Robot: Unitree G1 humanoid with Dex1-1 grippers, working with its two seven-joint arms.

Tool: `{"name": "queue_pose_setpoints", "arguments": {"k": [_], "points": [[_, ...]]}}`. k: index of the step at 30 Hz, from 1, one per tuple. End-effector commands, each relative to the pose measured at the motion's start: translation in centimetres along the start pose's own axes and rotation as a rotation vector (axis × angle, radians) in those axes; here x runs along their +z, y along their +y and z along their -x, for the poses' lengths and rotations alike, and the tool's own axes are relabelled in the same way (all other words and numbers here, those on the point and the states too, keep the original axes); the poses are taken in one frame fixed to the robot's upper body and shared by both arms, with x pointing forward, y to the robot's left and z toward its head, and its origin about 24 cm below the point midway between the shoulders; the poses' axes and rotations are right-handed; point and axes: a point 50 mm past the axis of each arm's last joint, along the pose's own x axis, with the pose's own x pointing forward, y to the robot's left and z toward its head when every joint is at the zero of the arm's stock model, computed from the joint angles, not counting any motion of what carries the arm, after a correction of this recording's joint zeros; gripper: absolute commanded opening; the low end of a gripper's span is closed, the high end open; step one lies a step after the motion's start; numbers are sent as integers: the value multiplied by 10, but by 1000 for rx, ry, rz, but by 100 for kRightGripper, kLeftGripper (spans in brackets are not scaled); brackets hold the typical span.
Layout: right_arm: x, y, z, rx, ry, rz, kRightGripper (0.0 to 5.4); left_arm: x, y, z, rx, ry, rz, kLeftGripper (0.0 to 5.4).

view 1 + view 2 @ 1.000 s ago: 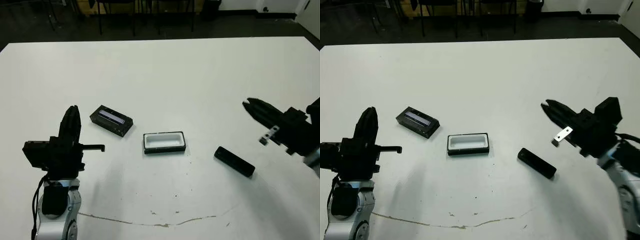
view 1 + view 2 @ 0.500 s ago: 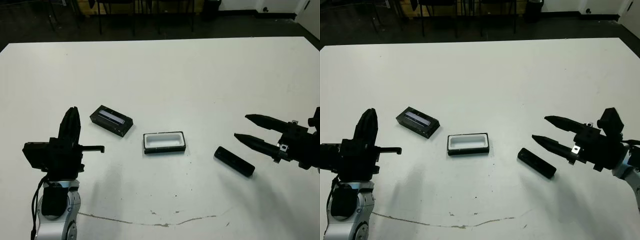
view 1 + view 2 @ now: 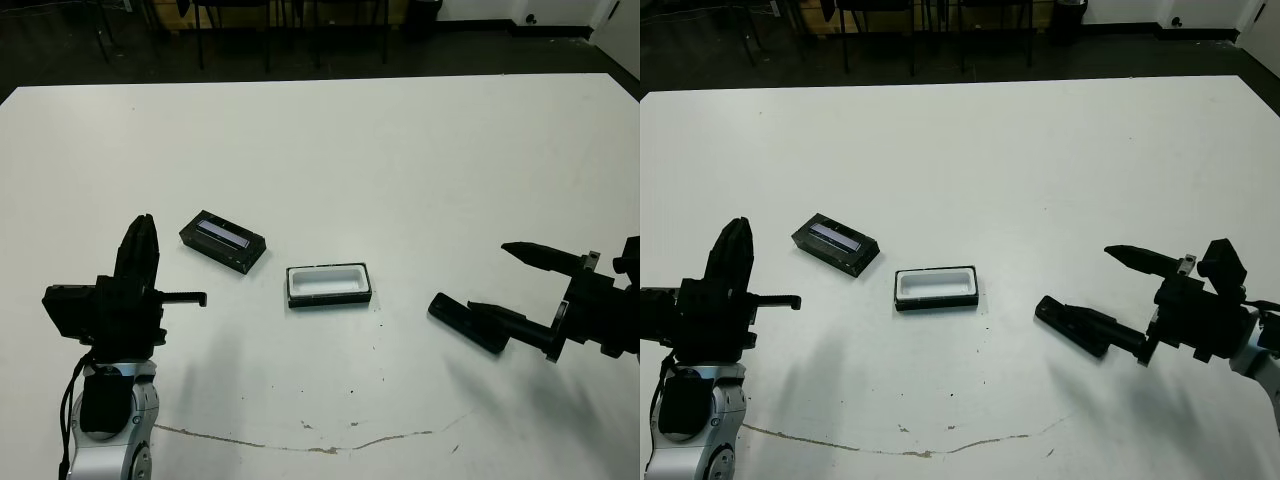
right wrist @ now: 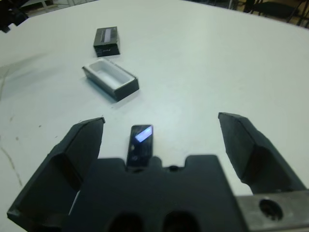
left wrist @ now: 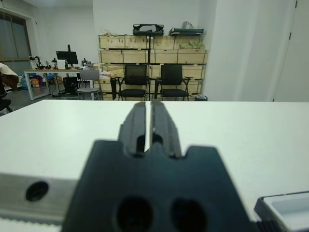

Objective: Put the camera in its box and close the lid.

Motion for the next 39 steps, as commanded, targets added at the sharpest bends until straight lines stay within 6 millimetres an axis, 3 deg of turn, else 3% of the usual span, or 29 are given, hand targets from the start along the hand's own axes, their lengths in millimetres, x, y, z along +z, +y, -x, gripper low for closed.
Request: {"name": "queue_pose_setpoints", "arguments": {"k": [1,23,39], "points": [[-12,5,1,18,-1,-43,539,-5,2,4,-5,39,-8,0],[-47,7,0,26,23,-140,539,-5,4,3,-12,40,-16,0],[-51,22,-2,-2,77,-93,539,-6,4,1,-10,48,-8,0]]}}
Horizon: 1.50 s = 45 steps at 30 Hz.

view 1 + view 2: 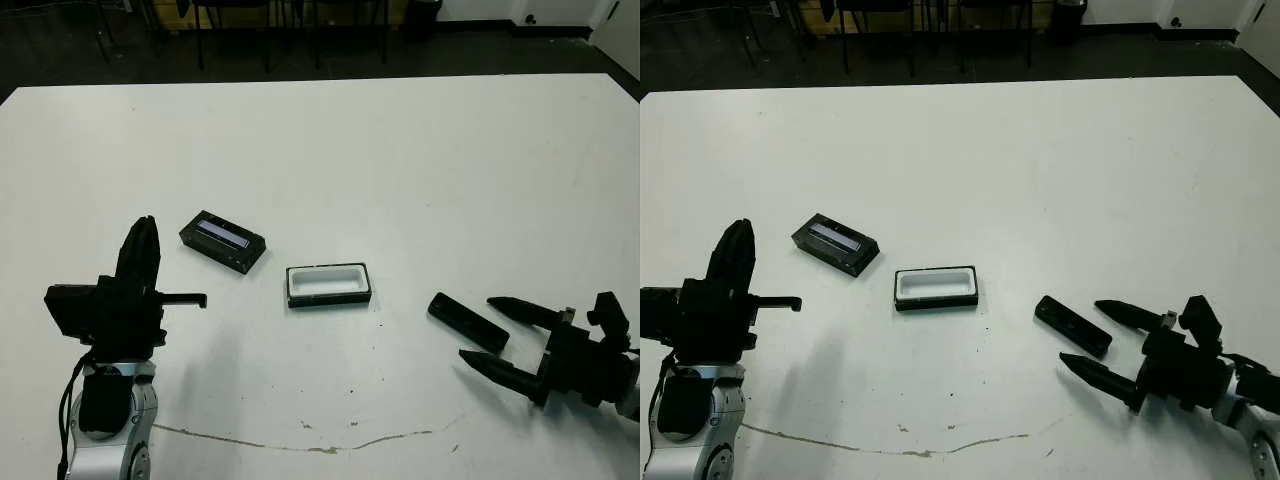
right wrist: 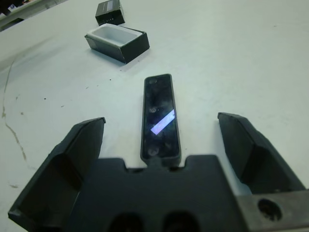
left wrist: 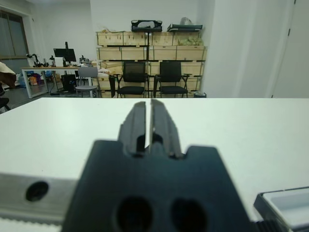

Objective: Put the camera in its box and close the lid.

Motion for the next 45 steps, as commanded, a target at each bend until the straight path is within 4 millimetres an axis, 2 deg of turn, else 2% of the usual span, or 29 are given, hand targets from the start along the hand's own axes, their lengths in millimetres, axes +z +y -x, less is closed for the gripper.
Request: {"name": "queue_pose_setpoints", "arguments": {"k": [1,7,11,15,21,28,34,38,45], "points": [[-4,0,1,-17,41,23,539,-5,3,1,-2,34,-5,0],[-10,-10,3,-43,105,30,539,-5,5,0,-4,33,-14,0],[-1,-5,3,-68,106,61,492,-5,5,0,-2,32,-18,0],[6,2,0,-40,-20,66,419,-5,5,0,-4,29,-21,0],[9,-2,3,-39,-56,62,310,-5,5,0,-4,27,-20,0],[0,-20,8,11,45,44,182,-3,5,-1,6,28,-19,0],[-6,-26,9,32,99,101,75,-3,6,-3,5,21,-18,0],[7,-20,8,41,101,147,3,-2,6,-4,8,17,-18,0],[30,-2,6,60,14,56,1,-2,4,-4,3,16,-22,0]]}}
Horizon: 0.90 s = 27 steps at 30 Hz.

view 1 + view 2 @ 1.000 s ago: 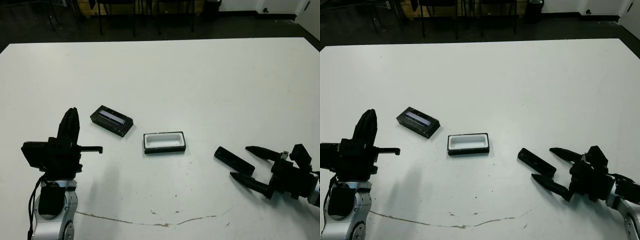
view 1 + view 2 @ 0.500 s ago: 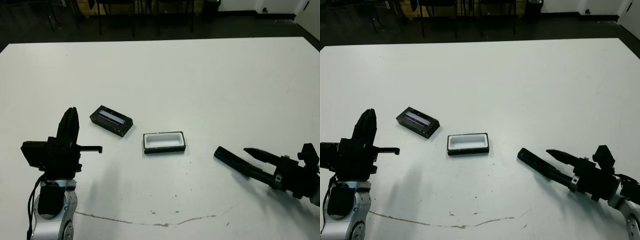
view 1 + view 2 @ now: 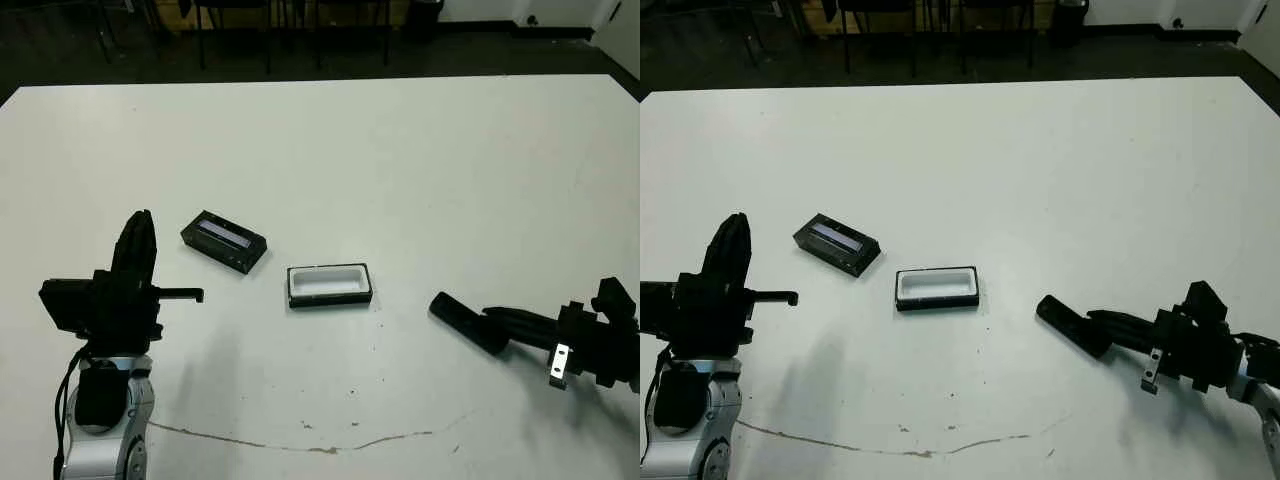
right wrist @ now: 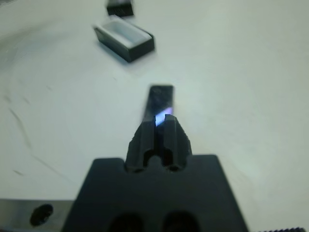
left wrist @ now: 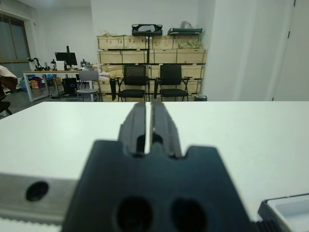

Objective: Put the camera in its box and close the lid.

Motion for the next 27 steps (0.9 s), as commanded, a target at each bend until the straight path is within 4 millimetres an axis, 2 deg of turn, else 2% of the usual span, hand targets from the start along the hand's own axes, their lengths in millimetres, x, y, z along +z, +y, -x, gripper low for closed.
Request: {"name": "queue_pose_setpoints", "arguments": {"k": [1,8,15,20,27], "points": [[9,6,2,-18,-20,-32,1,-5,1,1,4,36,-15,0],[12,8,3,-130,-122,-62,1,-6,0,1,-3,37,-6,0],[31,14,7,-287,-255,-52,1,-7,-1,2,-9,41,-7,0],[37,19,9,-331,-252,-73,62,-8,-1,2,-9,43,-4,0],[27,21,0,-270,-141,-22,184,-9,-1,2,-5,40,-8,0]]}}
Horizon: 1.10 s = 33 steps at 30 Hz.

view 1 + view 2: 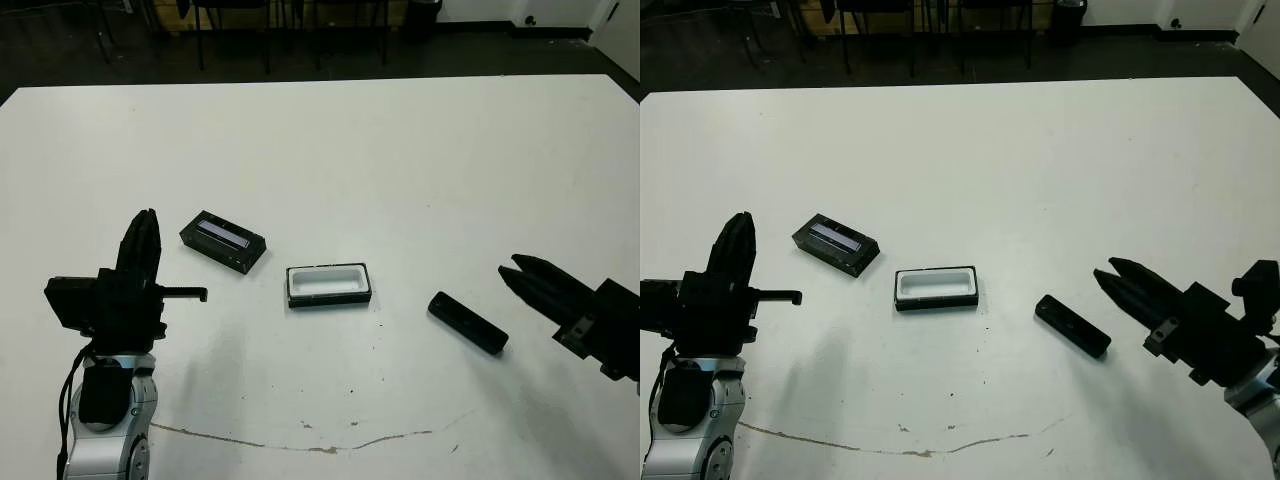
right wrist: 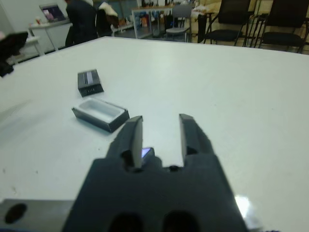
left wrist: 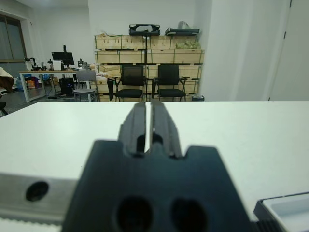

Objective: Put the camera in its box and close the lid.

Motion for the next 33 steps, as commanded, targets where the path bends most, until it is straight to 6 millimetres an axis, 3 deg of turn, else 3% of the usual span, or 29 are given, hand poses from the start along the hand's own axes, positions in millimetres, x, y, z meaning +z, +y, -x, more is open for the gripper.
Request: {"name": "queue_pose_setpoints", "arguments": {"k": [1,20,33], "points": [[-8,2,-1,46,85,11,202,-7,2,3,8,38,-13,0],[-30,2,-2,162,231,34,536,-7,3,5,5,42,-9,0],[-48,10,-4,182,269,-18,539,-7,4,5,7,44,-17,0]]}}
